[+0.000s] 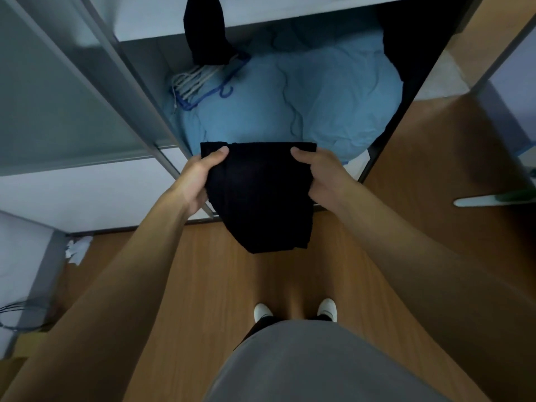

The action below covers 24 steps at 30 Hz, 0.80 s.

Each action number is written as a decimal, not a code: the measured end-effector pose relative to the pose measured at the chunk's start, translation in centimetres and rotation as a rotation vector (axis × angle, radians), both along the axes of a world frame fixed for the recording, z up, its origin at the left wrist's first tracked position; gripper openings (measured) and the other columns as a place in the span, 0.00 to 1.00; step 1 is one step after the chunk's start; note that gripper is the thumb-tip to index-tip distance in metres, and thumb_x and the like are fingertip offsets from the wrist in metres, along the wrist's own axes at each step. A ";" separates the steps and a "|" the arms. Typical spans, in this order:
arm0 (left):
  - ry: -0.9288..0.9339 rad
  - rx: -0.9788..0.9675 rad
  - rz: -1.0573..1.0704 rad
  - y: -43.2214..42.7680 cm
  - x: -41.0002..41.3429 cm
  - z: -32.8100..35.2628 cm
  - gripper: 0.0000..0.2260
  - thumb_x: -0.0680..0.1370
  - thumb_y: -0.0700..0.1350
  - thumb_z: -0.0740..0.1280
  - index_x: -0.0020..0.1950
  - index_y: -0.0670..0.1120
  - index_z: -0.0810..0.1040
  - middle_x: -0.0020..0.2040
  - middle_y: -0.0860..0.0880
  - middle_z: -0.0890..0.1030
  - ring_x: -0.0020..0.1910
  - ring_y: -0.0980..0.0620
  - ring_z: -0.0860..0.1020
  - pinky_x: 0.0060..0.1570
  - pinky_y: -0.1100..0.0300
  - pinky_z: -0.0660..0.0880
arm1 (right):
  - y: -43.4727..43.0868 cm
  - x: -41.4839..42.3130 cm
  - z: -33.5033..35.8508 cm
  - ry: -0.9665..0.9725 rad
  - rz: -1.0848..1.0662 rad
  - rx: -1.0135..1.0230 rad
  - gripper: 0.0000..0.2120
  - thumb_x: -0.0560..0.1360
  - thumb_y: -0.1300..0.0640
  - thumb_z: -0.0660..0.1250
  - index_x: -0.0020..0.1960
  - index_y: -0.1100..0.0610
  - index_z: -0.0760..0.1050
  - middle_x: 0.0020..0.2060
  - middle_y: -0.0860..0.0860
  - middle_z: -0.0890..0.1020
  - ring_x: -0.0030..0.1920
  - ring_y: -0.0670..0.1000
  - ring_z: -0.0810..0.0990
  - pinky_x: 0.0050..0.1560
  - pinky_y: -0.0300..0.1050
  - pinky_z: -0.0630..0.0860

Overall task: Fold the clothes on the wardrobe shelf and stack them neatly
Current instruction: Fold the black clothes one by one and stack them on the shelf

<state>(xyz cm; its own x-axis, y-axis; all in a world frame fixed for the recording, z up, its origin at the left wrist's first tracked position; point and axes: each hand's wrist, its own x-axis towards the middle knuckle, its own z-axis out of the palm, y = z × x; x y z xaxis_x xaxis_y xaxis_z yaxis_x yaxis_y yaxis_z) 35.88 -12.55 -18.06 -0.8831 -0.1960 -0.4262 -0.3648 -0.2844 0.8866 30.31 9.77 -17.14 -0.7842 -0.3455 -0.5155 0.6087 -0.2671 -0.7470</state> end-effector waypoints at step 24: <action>-0.023 -0.275 0.173 1.7 -0.8 -1.6 0.13 0.82 0.52 0.63 0.45 0.46 0.82 0.39 0.53 0.87 0.40 0.56 0.86 0.33 0.67 0.78 | 0.7 0.2 -3.0 0.194 -0.030 0.406 0.17 0.77 0.57 0.71 0.63 0.62 0.77 0.55 0.57 0.83 0.52 0.53 0.84 0.46 0.39 0.82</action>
